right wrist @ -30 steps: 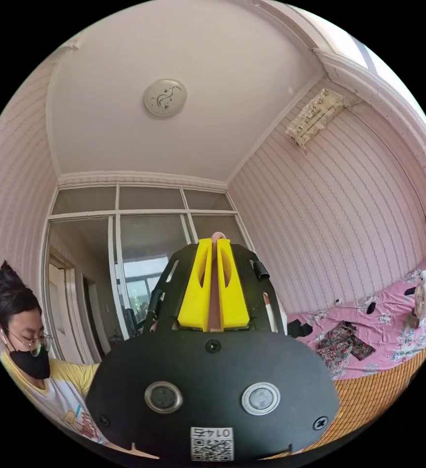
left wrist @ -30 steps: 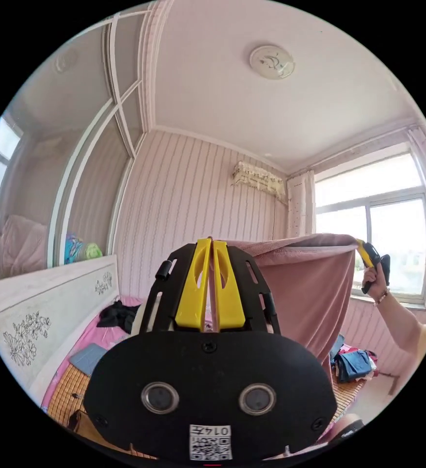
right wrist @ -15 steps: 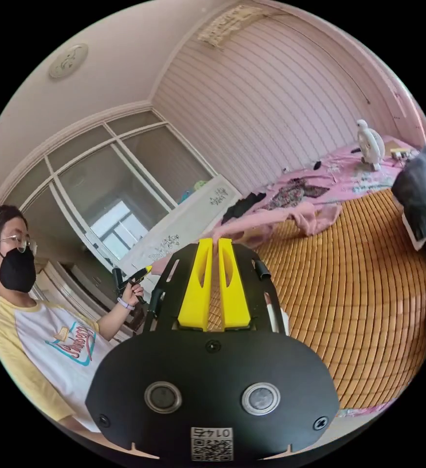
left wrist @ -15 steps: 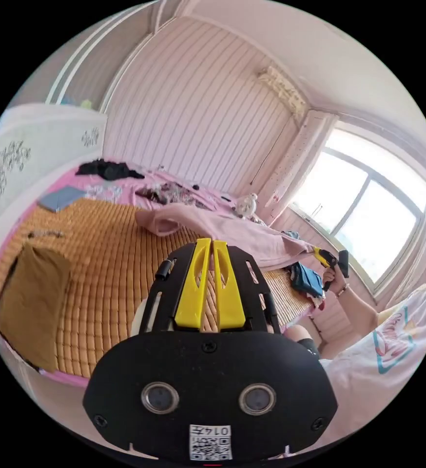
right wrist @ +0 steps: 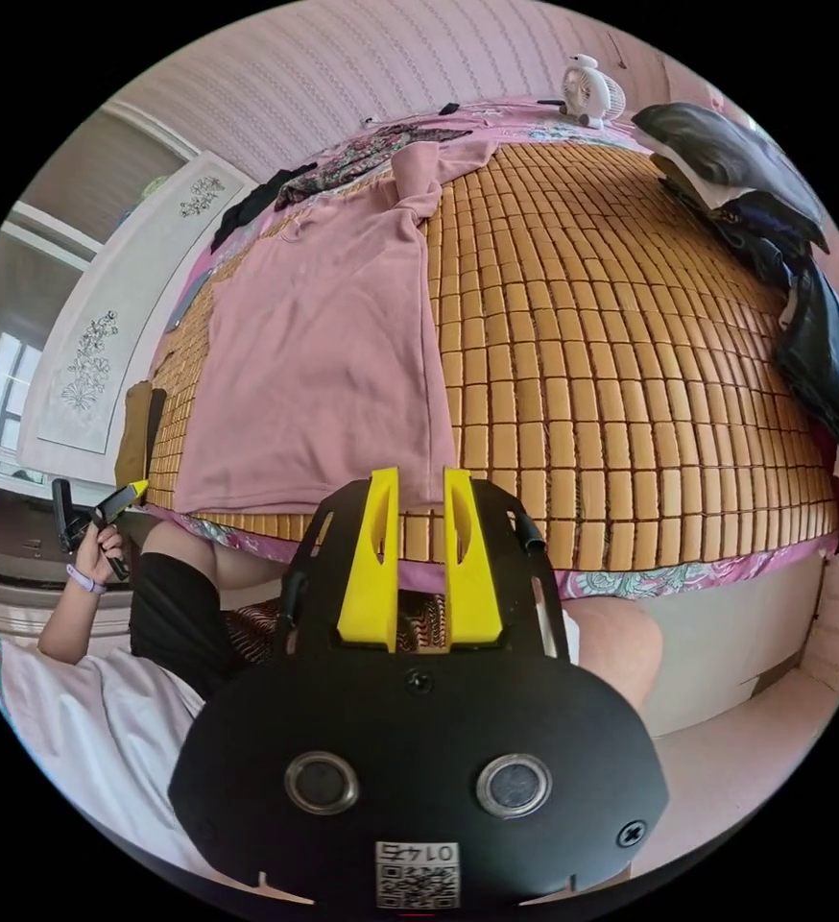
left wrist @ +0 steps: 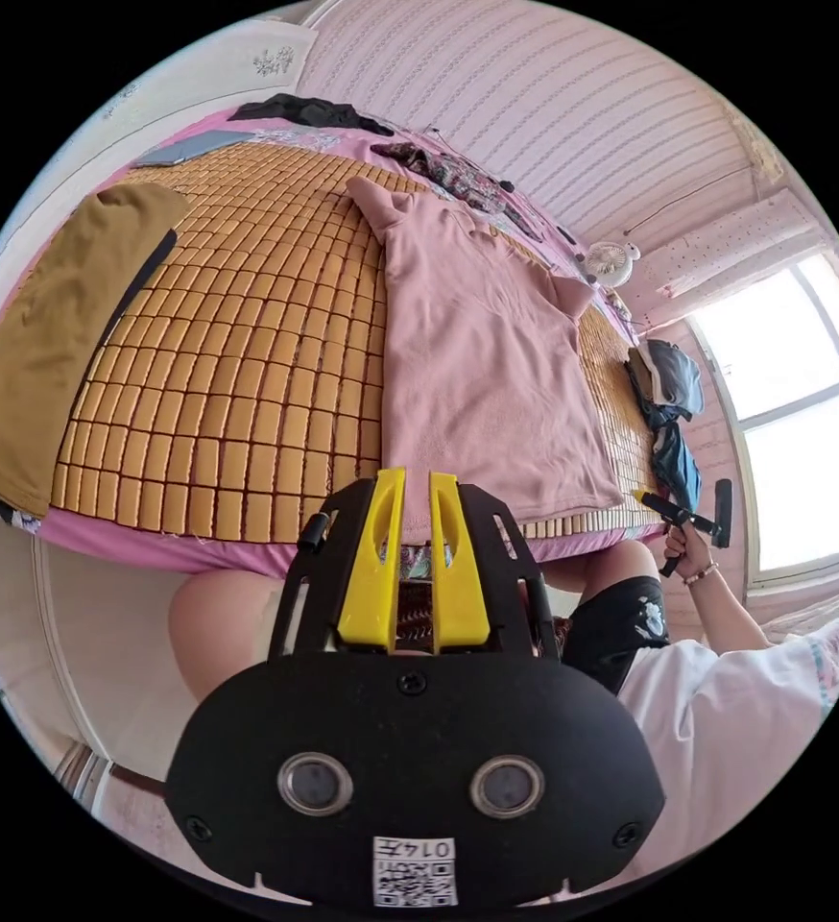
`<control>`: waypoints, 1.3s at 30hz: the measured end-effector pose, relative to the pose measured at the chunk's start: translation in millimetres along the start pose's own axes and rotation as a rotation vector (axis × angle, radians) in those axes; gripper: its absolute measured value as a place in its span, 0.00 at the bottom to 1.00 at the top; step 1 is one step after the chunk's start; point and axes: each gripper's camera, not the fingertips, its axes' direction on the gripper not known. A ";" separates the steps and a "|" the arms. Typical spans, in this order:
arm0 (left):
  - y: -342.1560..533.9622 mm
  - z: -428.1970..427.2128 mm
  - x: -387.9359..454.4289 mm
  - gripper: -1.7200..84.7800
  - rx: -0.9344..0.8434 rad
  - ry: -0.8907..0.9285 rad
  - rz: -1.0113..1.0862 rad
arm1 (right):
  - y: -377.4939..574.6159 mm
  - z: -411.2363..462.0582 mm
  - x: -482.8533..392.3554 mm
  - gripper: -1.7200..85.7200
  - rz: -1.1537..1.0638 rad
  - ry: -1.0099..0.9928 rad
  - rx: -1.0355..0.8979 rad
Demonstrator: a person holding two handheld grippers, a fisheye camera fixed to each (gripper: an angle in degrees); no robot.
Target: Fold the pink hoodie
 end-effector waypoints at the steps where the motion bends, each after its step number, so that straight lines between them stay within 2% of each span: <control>1: -9.4 9.6 2.9 0.09 -0.047 -0.042 0.010 | -7.5 10.6 -0.1 0.11 0.024 0.013 -0.032; 6: -37.8 52.5 13.8 0.10 -0.254 -0.272 0.086 | -22.6 25.4 9.6 0.09 0.088 -0.010 -0.069; 9: -50.9 53.6 16.0 0.07 -0.291 -0.248 0.113 | -19.0 7.5 23.0 0.08 0.127 -0.060 -0.020; 13: -54.2 39.2 15.1 0.02 -0.277 -0.272 0.156 | 7.4 -15.0 43.5 0.07 0.209 -0.245 0.054; 18: -35.5 30.6 3.5 0.01 -0.284 -0.177 0.139 | 38.7 -1.1 34.5 0.08 0.201 -0.215 -0.033; 23: -21.9 2.6 -14.0 0.01 -0.202 -0.213 0.056 | 53.1 -5.3 42.8 0.08 0.229 -0.265 -0.010; 27: -30.7 -20.8 -11.3 0.01 -0.085 -0.213 0.086 | 41.7 -18.3 57.1 0.06 0.227 -0.180 0.058; 33: -81.8 -3.4 46.6 0.01 0.029 -0.082 0.329 | -29.7 -37.6 60.8 0.08 0.100 -0.088 0.208; 36: -113.5 30.7 86.5 0.01 0.115 -0.100 0.455 | -81.6 -43.3 62.5 0.09 0.100 -0.019 0.284; 39: -149.3 79.1 115.0 0.02 0.103 -0.058 0.504 | -137.0 -38.8 67.2 0.09 0.136 -0.008 0.334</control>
